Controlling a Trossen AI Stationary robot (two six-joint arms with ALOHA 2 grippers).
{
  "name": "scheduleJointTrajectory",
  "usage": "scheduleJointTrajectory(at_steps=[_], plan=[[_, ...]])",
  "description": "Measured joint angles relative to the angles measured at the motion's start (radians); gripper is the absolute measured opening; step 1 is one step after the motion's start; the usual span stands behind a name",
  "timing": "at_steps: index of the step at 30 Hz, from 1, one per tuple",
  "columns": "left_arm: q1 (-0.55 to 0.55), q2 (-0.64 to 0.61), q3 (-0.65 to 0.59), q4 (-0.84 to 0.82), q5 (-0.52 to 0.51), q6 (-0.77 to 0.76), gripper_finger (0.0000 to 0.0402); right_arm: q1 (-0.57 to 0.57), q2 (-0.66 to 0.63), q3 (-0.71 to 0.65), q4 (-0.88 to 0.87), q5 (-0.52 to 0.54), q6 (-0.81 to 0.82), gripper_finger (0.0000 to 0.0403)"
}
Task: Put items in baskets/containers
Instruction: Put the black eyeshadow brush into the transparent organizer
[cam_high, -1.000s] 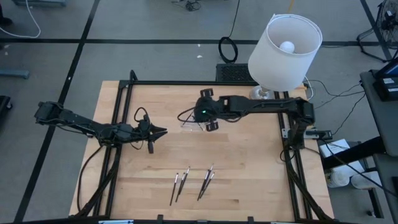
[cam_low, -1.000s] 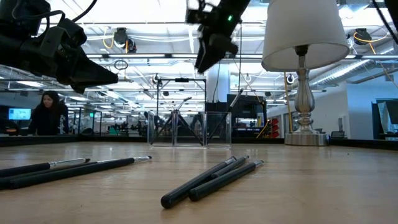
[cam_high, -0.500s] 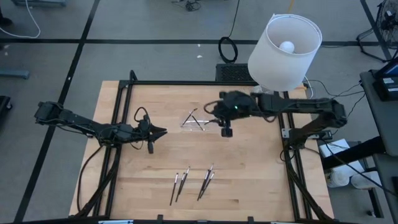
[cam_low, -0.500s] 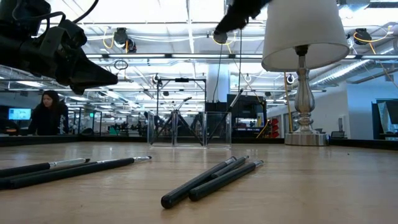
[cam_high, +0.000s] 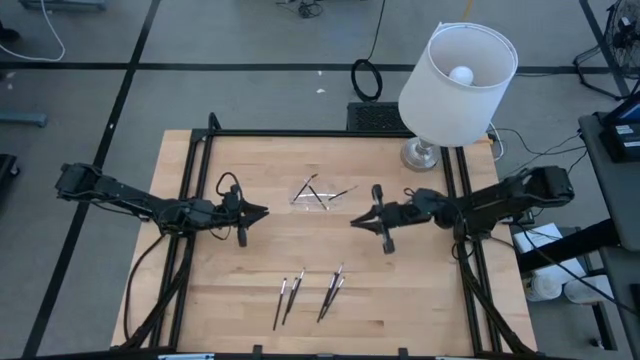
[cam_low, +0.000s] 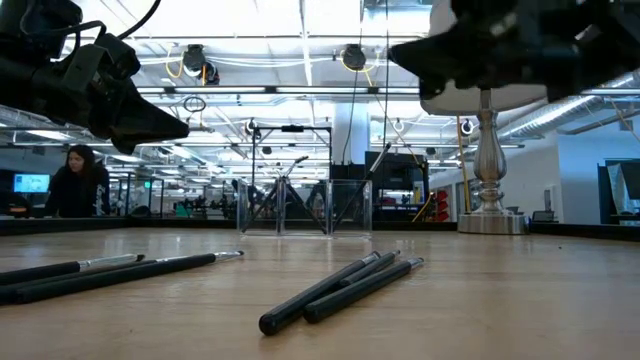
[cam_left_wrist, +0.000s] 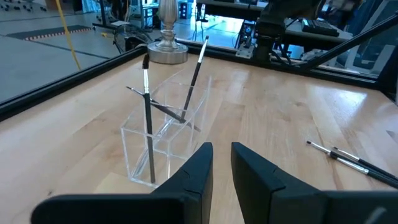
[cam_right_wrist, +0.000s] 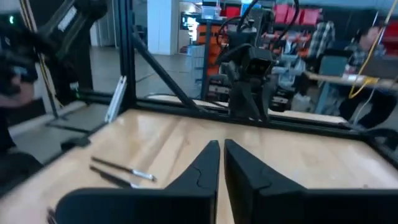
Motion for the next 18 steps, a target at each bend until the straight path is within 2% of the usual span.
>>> scheduleJointTrajectory(at_steps=[4,18], plan=[[0.000,0.000,0.000,0.000,-0.018,0.001,0.0065,-0.010,-0.002,-0.037,0.130,0.020,-0.009,0.0012],[0.000,0.000,0.000,-0.002,-0.026,0.011,0.0065,-0.013,0.000,-0.040,0.076,0.024,-0.083,0.0002]])
